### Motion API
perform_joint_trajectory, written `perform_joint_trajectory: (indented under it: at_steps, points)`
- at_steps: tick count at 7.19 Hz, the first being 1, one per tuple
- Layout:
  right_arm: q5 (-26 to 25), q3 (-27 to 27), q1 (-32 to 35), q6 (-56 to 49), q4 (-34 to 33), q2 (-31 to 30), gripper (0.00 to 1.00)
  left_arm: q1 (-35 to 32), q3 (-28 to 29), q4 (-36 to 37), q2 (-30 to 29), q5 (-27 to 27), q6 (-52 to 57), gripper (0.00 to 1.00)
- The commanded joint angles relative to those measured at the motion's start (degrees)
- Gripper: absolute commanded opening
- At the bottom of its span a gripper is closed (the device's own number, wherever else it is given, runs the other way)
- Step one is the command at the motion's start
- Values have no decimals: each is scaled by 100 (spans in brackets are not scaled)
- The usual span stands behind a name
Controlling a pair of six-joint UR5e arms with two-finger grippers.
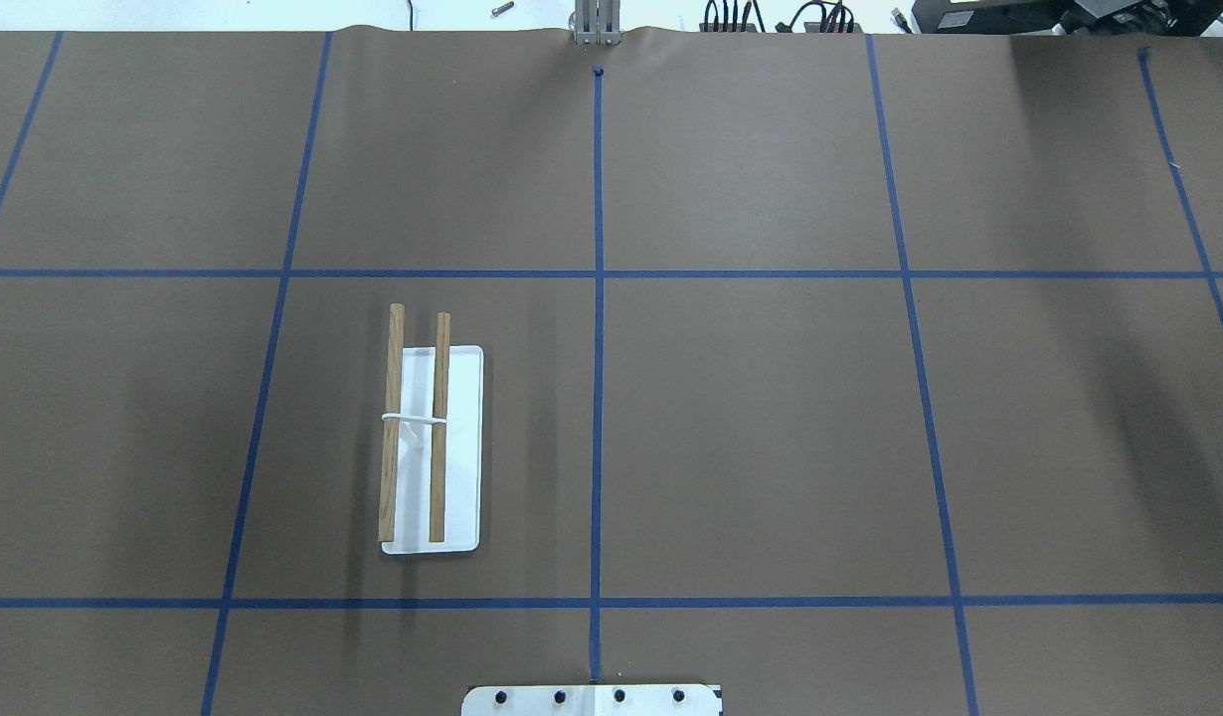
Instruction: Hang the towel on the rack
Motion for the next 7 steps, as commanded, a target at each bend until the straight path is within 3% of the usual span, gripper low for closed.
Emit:
perform_joint_trajectory:
  at_steps: [1,5,7]
  points:
    - [286,173,3,-90,-141,-261,100,2,-99,-89,161,-8,-5,98]
    - [237,218,3,-99,-53,-569,100,11,-109,-107,250,-8,-14,98]
    - [-60,-166,-6,-1024,-71,-640,100,11,-91,-116,251,-8,-5,98]
